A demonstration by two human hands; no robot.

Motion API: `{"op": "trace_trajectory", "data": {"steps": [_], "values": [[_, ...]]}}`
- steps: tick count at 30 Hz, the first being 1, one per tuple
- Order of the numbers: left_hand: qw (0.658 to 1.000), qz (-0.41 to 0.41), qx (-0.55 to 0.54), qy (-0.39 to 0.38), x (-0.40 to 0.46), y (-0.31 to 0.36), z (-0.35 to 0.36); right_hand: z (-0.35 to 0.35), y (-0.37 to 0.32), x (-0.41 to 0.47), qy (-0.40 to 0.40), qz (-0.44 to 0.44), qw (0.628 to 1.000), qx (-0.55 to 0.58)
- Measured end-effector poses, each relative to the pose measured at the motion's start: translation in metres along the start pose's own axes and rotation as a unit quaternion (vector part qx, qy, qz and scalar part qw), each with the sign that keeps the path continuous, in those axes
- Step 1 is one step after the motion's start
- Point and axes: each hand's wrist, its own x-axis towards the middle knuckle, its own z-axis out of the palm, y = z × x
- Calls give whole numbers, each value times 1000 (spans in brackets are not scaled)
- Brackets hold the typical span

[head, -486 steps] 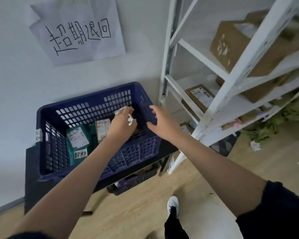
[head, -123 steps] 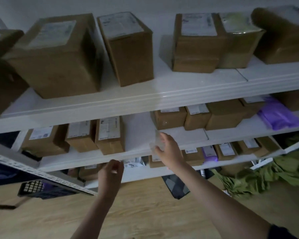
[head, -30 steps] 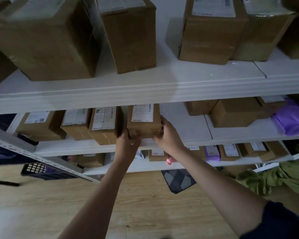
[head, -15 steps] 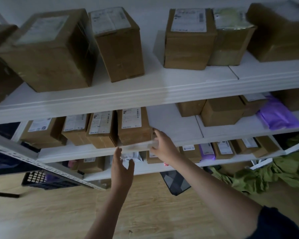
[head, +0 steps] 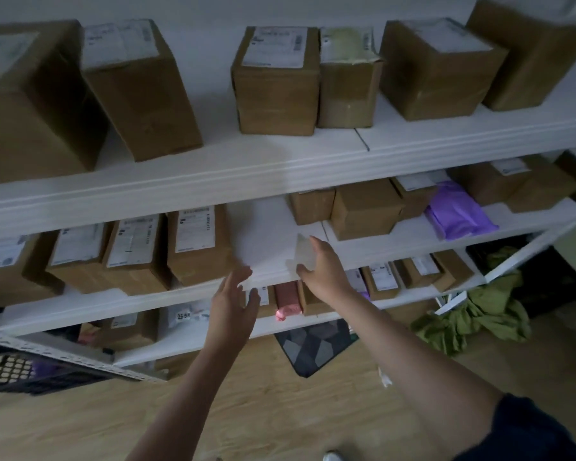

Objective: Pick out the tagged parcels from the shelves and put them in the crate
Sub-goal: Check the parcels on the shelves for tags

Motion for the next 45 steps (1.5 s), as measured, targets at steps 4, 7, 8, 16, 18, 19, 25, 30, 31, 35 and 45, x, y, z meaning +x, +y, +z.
{"op": "trace_trajectory", "data": {"steps": [4, 7, 8, 16, 18, 19, 25, 30, 31, 35, 45], "values": [[1000, 15, -9, -12, 43, 23, 44, -13, 24, 28, 23, -48, 998, -37], [1000, -7, -7, -15, 75, 35, 76, -18, 35, 48, 25, -18, 1000, -5], [999, -26, -9, -22, 85, 38, 85, -19, 38, 53, 18, -9, 1000, 7], [994, -105, 12, -26, 146, 37, 127, -33, 52, 89, -29, -31, 997, 69], [994, -100, 33, -19, 156, 40, 129, -36, 52, 101, -19, -31, 996, 84], [994, -100, 41, -15, 160, 39, 130, -36, 52, 107, -17, -27, 996, 85], [992, -66, 111, -5, 178, 56, 127, -35, 46, 142, -31, -4, 998, 47], [996, -46, 80, 3, 170, 60, 128, -37, 48, 139, -39, -15, 998, 36], [995, -88, 52, -3, 165, 52, 130, -37, 48, 134, -38, -17, 999, 33], [997, -78, -3, 15, 121, 48, 123, -32, 50, 101, -26, -36, 997, 61], [997, -56, -41, 45, 21, 38, 110, -26, 48, -10, 13, -60, 996, 69]]}}
